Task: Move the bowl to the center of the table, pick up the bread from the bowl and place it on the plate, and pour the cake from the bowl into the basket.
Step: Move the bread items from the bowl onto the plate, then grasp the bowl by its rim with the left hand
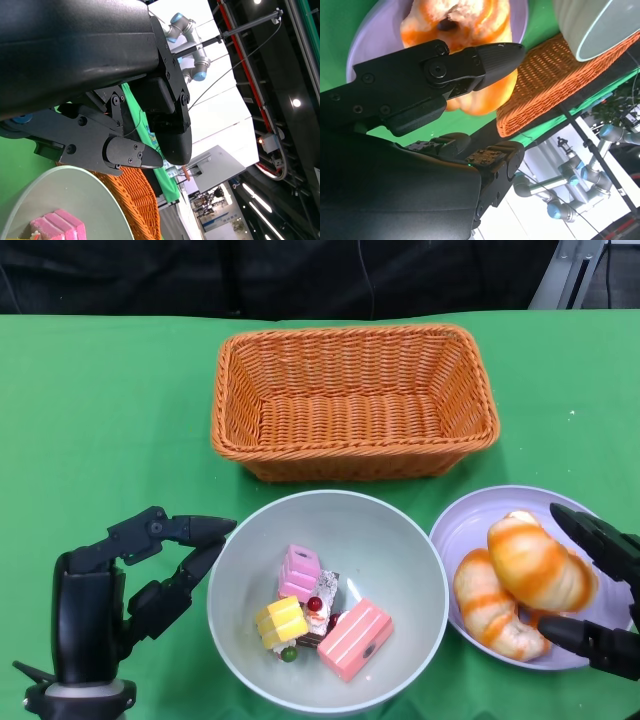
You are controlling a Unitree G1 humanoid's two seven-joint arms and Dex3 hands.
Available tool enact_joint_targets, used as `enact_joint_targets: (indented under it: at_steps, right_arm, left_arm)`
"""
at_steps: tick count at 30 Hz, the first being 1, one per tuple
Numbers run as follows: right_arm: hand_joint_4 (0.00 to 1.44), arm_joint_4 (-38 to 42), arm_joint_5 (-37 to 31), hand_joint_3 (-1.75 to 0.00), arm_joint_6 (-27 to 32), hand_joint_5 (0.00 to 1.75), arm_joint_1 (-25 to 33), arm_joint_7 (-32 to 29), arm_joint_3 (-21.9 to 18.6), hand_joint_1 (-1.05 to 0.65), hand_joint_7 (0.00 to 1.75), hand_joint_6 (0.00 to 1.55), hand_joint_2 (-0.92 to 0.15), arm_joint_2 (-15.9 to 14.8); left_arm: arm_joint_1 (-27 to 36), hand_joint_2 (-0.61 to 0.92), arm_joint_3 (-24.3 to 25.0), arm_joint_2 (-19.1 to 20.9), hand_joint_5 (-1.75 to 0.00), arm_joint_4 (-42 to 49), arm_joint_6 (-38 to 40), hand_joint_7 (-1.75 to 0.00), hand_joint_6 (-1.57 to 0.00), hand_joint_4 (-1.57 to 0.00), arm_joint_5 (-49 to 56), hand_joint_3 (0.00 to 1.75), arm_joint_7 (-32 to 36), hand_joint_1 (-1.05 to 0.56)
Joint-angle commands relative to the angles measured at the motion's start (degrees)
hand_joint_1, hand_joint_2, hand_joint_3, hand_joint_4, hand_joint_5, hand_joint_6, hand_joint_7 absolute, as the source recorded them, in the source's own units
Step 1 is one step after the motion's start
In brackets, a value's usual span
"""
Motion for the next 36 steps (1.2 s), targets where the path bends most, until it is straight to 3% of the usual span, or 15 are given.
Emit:
enact_joint_targets:
  at_steps: [1, 10, 12, 13, 14, 16, 17, 20, 21, 23, 26, 36]
  right_arm:
    - [0.33, 0.58, 0.84, -0.27, -1.42, 0.00, -0.40, -0.12, -0.93, -0.96, 0.00, 0.34, -0.92, -0.70]
    - [0.39, 1.59, 2.09, -0.28, -5.82, 0.03, -1.05, -1.19, -1.40, -0.93, 0.01, 0.37, -0.92, 1.10]
    - [0.52, 2.09, 4.00, -0.17, -7.67, 0.09, -1.39, -0.48, -1.70, -0.74, 0.06, 0.51, -0.92, 2.24]
    - [0.54, 2.05, 8.50, -0.16, -9.23, 0.10, -1.53, 2.57, -1.50, -0.72, 0.07, 0.53, -0.92, 3.47]
    - [0.61, 1.98, 11.87, -0.11, -10.22, 0.14, -1.58, 5.19, -1.43, -0.50, 0.11, 0.65, -0.91, 4.29]
    - [0.65, 1.00, 18.75, -0.07, -11.44, 0.16, -1.48, 10.89, -1.11, -0.38, 0.12, 0.72, -0.92, 5.76]
    - [0.71, -0.77, 22.79, -0.05, -11.16, 0.22, -1.02, 14.37, -0.58, -0.29, 0.13, 0.78, -0.91, 6.40]
    - [0.62, -7.25, 30.97, -0.04, -9.55, 0.93, 0.64, 22.58, 0.37, -0.16, 0.21, 0.94, -0.92, 7.78]
    - [0.61, -9.79, 32.76, -0.06, -8.49, 1.06, 1.32, 24.87, 0.61, -0.15, 0.31, 0.94, -0.91, 7.98]
    - [0.60, -14.14, 35.37, -0.23, -6.41, 1.23, 2.54, 28.83, 0.61, -0.13, 0.73, 0.79, -0.84, 8.41]
    - [0.62, -19.33, 36.76, -0.68, -2.96, 1.31, 4.21, 32.41, -0.24, -0.12, 0.97, 0.74, -0.60, 9.40]
    - [0.66, -25.04, 36.39, -0.84, 2.53, 1.39, 7.08, 38.12, -3.10, -0.06, 1.21, 0.69, -0.56, 12.69]
  left_arm:
    - [0.69, 0.92, 0.33, 0.87, -0.91, 0.22, -0.29, -0.42, -1.05, -0.87, -0.64, 0.19, -0.26, -0.21]
    - [0.69, 0.92, 0.40, 0.99, -0.91, 0.82, -0.71, -0.42, -1.05, -0.87, -0.57, 0.20, -0.20, -0.21]
    - [0.81, 0.92, 0.32, 1.00, -0.91, 0.75, -0.56, -0.42, -1.06, -0.87, -0.92, 0.20, -0.39, -0.21]
    - [0.88, 0.92, 0.18, 1.08, -0.91, 0.87, -0.69, -0.42, -1.06, -0.87, -1.22, 0.20, -0.65, -0.21]
    - [0.91, 0.92, 0.09, 1.13, -0.91, 0.97, -0.82, -0.42, -1.05, -0.86, -1.41, 0.20, -0.85, -0.21]
    - [1.01, 0.92, 0.02, 1.15, -0.91, 1.04, -0.98, -0.42, -1.05, -0.86, -1.55, 0.20, -1.08, -0.21]
    - [1.13, 0.92, -0.02, 1.17, -0.91, 0.97, -1.04, -0.42, -1.05, -0.86, -1.58, 0.20, -1.14, -0.21]
    - [1.43, 0.92, -0.06, 1.26, -0.91, 0.70, -1.07, -0.41, -1.05, -0.86, -1.65, 0.19, -1.17, -0.21]
    - [1.44, 0.92, -0.06, 1.30, -0.91, 0.69, -1.09, -0.41, -1.05, -0.86, -1.62, 0.19, -1.14, -0.21]
    - [1.45, 0.92, -0.09, 1.36, -0.91, 0.68, -1.07, -0.41, -1.05, -0.86, -1.52, 0.19, -1.10, -0.21]
    - [1.30, 0.92, 0.01, 1.46, -0.92, 1.10, -1.41, -0.41, -1.06, -0.87, -1.14, 0.20, -0.85, -0.20]
    - [1.65, 0.92, 0.15, 1.30, -0.91, 0.34, -1.36, -0.41, -1.06, -0.86, -0.34, 0.21, -0.42, -0.21]
